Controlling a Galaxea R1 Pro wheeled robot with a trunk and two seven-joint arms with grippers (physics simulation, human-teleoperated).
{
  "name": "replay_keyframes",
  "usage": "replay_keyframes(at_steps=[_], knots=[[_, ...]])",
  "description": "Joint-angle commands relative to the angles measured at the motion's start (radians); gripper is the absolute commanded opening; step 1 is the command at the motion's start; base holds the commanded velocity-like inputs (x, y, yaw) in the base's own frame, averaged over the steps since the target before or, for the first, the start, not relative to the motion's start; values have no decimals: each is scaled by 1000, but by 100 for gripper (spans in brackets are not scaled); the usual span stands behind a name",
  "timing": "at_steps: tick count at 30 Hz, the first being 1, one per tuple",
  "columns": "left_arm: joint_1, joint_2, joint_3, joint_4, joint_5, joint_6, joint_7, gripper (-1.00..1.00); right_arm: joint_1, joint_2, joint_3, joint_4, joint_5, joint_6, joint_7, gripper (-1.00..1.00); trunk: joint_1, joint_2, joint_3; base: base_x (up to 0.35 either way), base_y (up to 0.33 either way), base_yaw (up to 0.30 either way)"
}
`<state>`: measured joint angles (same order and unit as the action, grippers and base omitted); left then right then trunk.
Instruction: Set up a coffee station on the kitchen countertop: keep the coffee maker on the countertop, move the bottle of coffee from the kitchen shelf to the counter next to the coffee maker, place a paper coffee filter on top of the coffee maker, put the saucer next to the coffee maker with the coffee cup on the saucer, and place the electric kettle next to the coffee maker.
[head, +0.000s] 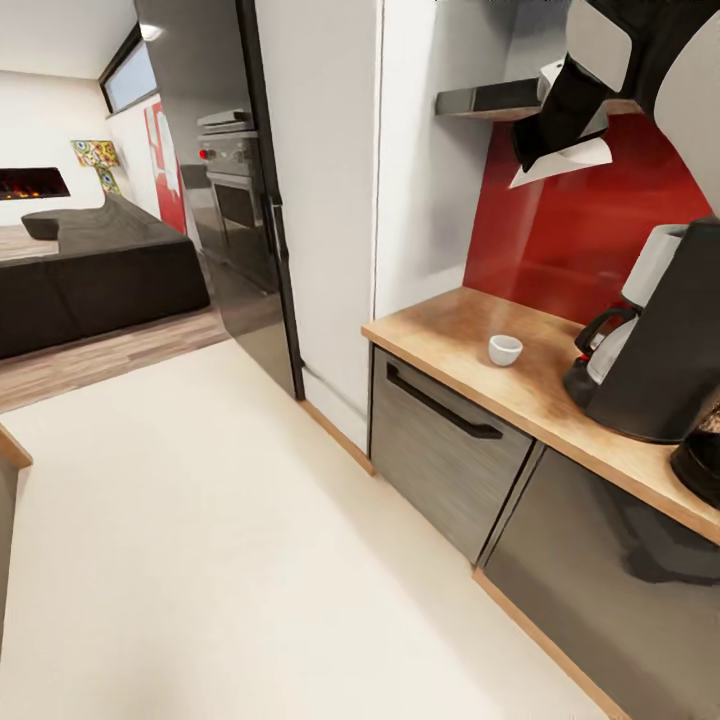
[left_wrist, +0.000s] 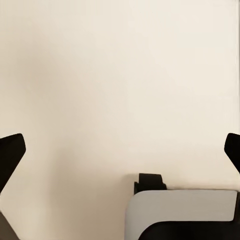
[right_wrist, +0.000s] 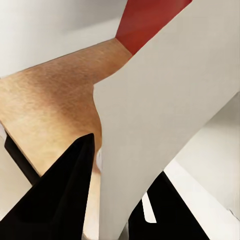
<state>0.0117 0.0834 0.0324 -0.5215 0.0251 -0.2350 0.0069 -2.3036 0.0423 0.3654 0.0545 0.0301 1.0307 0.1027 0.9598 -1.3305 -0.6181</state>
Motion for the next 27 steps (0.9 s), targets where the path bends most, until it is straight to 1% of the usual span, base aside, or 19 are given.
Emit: replay_keyframes(at_steps=[1,4,13,14,15,17,24,27], knots=[[1,0,0,-1,3,-1,1,100,0,1,9,2,1,0,9,-100,0,0,-1,0,0,-70],[1,0,0,0,3,-1,1,100,1,2,9,2,1,0,9,-100,0,0,0,34,78,-32],[1,1,0,0,3,-1,1,100,2,3,9,4,2,-1,15,-100,0,0,0,113,175,-7],[1,1,0,1,3,-1,1,100,2,4,9,4,2,0,27,-100,0,0,0,42,58,-1],[1,1,0,1,3,-1,1,100,3,4,10,3,2,0,64,-100,0,0,0,21,30,-46],[1,1,0,1,3,-1,1,100,3,3,10,3,2,0,105,-100,0,0,0,14,20,-102],[1,1,0,2,3,-1,1,100,3,2,14,3,3,-1,158,-100,0,0,1,4,6,-174],[1,1,0,3,3,-1,1,100,3,0,23,2,14,-1,225,-100,0,0,1,1,1,-55]])
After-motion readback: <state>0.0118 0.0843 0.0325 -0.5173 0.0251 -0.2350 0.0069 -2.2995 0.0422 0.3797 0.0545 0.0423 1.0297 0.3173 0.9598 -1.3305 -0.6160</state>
